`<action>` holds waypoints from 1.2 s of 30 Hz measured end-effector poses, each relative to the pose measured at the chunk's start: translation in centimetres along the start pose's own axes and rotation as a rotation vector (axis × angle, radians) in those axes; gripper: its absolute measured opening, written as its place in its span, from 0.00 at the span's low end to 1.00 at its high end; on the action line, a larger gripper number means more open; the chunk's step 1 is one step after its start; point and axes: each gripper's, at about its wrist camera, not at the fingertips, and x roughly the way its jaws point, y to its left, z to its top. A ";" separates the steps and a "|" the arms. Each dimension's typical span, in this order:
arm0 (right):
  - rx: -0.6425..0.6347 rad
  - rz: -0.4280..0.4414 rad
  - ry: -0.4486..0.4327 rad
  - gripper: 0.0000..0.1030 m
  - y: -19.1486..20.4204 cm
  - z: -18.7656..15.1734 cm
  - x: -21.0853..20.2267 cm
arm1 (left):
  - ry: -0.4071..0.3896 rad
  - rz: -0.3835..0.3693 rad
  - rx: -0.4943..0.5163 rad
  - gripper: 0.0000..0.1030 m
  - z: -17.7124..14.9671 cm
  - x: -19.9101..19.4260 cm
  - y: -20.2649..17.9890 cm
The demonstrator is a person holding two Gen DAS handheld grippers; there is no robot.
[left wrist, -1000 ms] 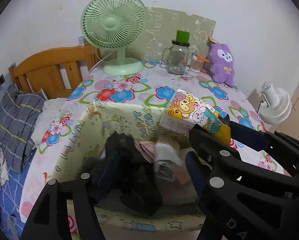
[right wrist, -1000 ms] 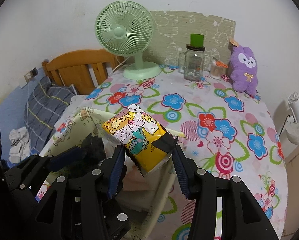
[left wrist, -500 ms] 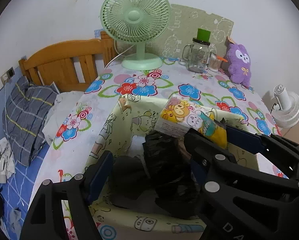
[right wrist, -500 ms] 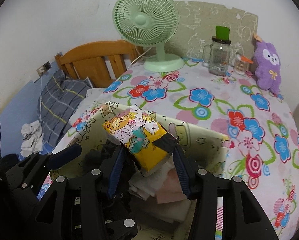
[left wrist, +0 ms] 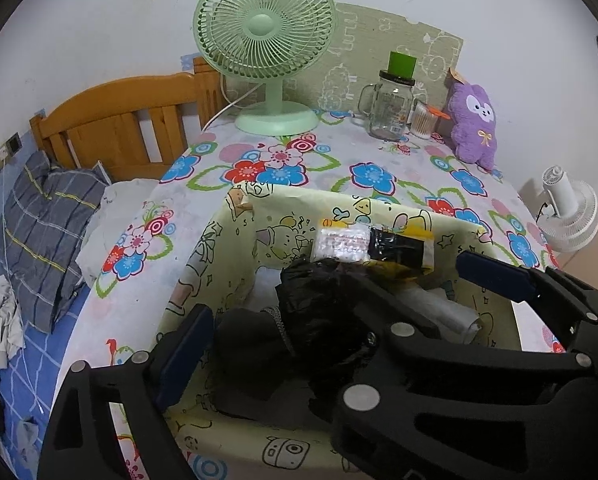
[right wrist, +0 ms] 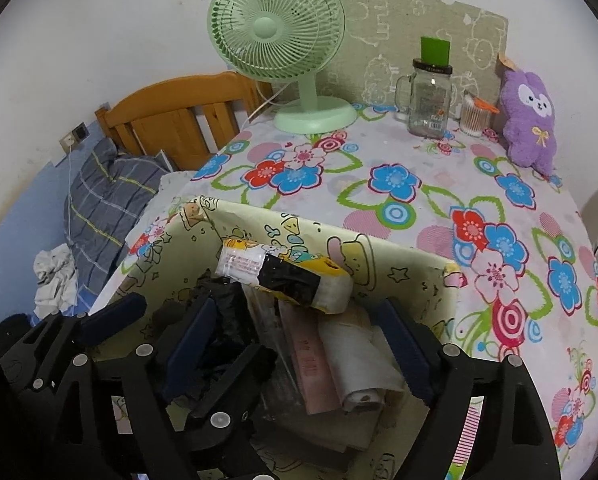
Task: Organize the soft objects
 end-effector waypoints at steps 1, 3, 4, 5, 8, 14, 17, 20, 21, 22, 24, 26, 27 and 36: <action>-0.003 -0.003 -0.010 0.85 -0.1 0.0 -0.3 | -0.003 0.000 0.002 0.91 0.0 -0.1 -0.1; -0.004 -0.010 -0.025 0.86 -0.2 -0.1 -0.9 | -0.011 -0.004 0.009 0.91 0.0 -0.5 -0.5; -0.002 -0.012 -0.029 0.86 -0.4 -0.1 -1.1 | -0.016 -0.003 0.012 0.91 0.0 -0.8 -0.7; 0.000 -0.013 -0.034 0.86 -0.6 -0.2 -1.4 | -0.022 -0.002 0.015 0.91 0.0 -1.0 -1.0; 0.007 -0.020 -0.051 0.87 -1.1 -0.3 -2.3 | -0.040 0.005 0.023 0.93 0.0 -1.6 -1.6; 0.013 -0.031 -0.096 0.87 -2.0 -0.6 -4.3 | -0.076 0.020 0.036 0.93 0.1 -2.7 -3.0; 0.025 -0.041 -0.110 0.87 -2.7 -0.7 -5.2 | -0.083 0.022 0.043 0.93 0.2 -3.1 -3.7; 0.037 -0.053 -0.112 0.87 -3.5 -0.9 -6.0 | -0.085 0.018 0.058 0.93 0.3 -3.6 -4.7; 0.042 -0.057 -0.114 0.87 -3.8 -0.9 -6.3 | -0.087 0.017 0.061 0.93 0.3 -3.7 -5.0; 0.047 -0.063 -0.117 0.87 -4.0 -1.0 -6.6 | -0.090 0.016 0.065 0.93 0.3 -3.8 -5.4; 0.058 -0.074 -0.127 0.87 -4.6 -1.2 -7.2 | -0.094 0.013 0.071 0.93 0.4 -4.1 -6.0; 0.070 -0.082 -0.139 0.87 -5.3 -1.4 -7.9 | -0.097 0.009 0.075 0.94 0.3 -4.4 -6.7; 0.076 -0.086 -0.144 0.87 -5.7 -1.5 -8.3 | -0.098 0.006 0.077 0.94 0.4 -4.6 -7.0; 0.154 -0.126 -0.199 0.94 -9.1 -2.8 -11.8 | -0.124 -0.015 0.093 0.94 0.4 -6.3 -9.7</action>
